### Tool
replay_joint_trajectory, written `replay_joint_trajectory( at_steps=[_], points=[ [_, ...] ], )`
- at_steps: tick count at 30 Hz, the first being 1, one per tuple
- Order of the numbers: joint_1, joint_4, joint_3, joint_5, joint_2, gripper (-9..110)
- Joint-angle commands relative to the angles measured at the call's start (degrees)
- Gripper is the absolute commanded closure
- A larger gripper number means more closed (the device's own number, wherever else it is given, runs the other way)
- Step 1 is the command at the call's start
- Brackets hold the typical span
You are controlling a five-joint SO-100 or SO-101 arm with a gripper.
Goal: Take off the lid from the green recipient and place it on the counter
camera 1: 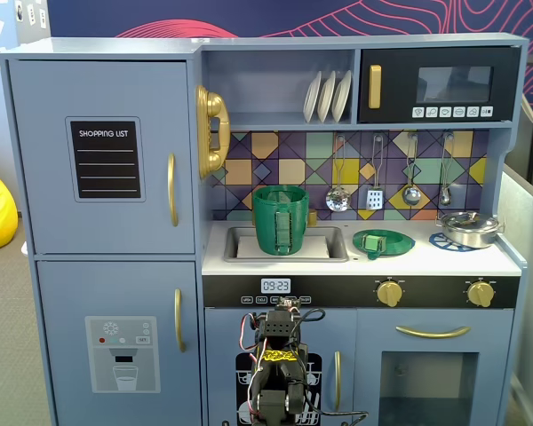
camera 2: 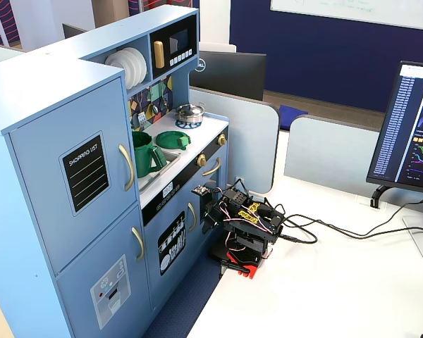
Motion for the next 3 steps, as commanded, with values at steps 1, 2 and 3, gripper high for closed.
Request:
replay_joint_trajectory(
  at_steps=[1, 2, 3],
  points=[
    [1.05, 10.55, -0.26, 0.88, -0.44, 97],
    [1.05, 10.55, -0.26, 0.88, -0.44, 96],
    [1.05, 10.55, -0.26, 0.88, -0.44, 96]
  ],
)
